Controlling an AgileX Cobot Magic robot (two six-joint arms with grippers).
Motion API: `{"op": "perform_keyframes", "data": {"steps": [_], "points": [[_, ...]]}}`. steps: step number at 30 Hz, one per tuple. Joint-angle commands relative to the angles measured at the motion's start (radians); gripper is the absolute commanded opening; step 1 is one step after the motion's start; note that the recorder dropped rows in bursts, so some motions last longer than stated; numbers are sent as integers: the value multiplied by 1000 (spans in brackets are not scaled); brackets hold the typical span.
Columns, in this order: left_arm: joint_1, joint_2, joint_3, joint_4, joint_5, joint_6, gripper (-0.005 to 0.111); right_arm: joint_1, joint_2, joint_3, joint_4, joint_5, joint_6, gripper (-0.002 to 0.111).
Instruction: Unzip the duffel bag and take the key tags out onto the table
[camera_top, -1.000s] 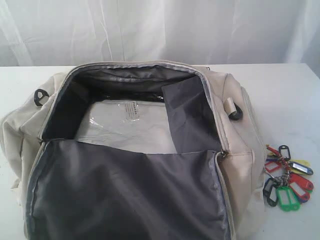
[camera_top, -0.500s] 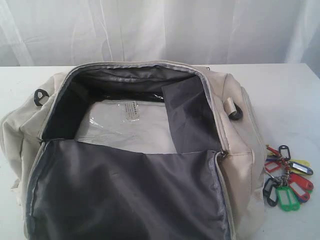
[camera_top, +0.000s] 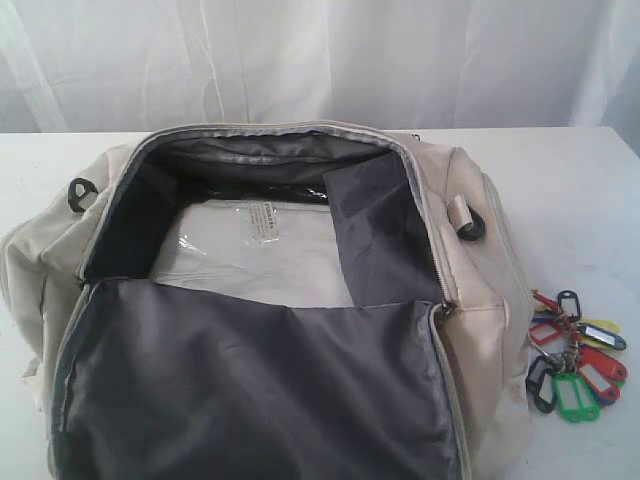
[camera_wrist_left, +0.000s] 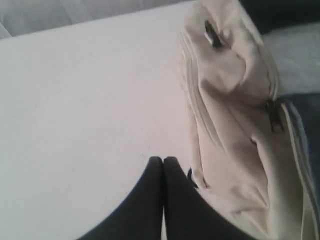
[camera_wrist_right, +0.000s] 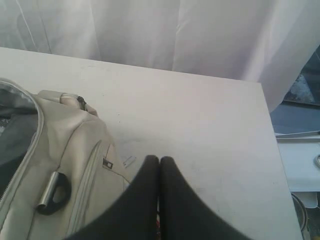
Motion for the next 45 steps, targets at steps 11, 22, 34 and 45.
{"op": "perform_keyframes", "data": {"steps": [11, 22, 34, 45], "points": [[1, -302, 369, -11, -36, 3, 0, -5, -6, 5, -5, -11, -6, 0], [-110, -367, 369, -12, -227, 5, 0, -5, -6, 5, -5, -8, -6, 0], [-114, -367, 369, -12, -227, 5, 0, -5, -6, 5, -5, -8, -6, 0], [-114, -367, 369, 27, -109, -63, 0, -5, -6, 5, -5, -8, -6, 0]]}}
